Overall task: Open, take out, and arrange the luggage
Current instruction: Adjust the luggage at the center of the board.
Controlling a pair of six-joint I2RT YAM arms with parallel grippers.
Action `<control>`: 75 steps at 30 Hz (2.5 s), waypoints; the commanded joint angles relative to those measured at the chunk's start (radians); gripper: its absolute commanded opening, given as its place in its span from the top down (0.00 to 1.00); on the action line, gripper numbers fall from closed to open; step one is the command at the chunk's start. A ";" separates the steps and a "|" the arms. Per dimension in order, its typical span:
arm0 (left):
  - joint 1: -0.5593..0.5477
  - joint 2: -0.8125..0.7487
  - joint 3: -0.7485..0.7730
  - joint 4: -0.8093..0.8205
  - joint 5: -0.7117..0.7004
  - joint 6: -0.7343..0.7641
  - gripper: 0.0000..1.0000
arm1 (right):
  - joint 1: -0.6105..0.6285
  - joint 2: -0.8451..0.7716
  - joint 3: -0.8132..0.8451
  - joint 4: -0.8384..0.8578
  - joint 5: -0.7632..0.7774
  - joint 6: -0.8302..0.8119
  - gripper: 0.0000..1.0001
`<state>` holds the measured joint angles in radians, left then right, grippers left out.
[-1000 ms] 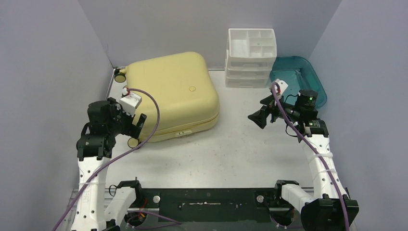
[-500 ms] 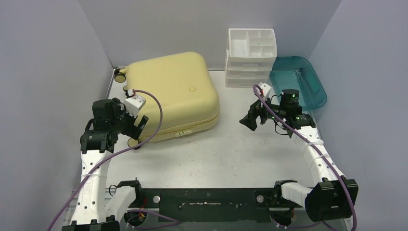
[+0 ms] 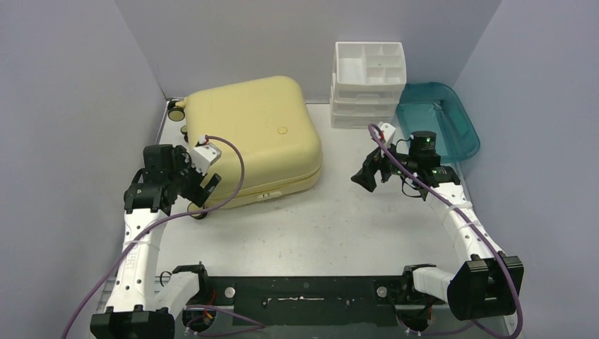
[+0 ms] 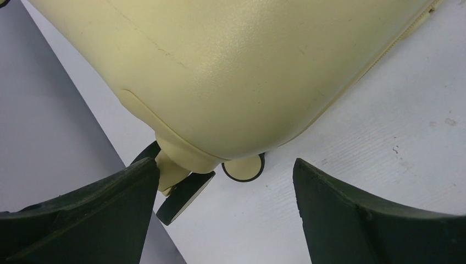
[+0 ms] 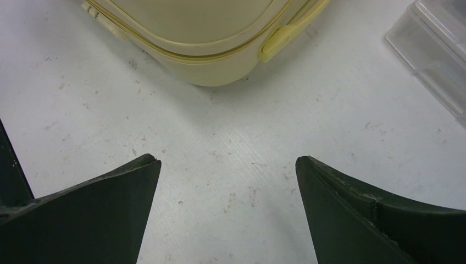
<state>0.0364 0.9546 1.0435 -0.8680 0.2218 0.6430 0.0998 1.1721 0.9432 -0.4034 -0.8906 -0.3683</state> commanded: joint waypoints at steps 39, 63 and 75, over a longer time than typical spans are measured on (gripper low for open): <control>-0.231 0.011 -0.122 0.102 0.219 -0.222 0.52 | 0.258 0.346 0.303 -0.011 0.377 0.118 0.00; -0.432 0.007 0.044 0.018 0.366 -0.187 0.03 | 0.332 0.679 0.804 -0.202 0.391 0.037 0.00; -0.313 0.037 0.266 0.165 -0.285 -0.337 0.03 | 0.211 0.222 0.267 -0.168 0.317 -0.118 0.00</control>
<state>-0.3386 0.9237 1.2289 -0.7567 0.1669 0.3569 0.3237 1.4883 1.3384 -0.6327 -0.5503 -0.4221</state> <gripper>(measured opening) 0.973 1.000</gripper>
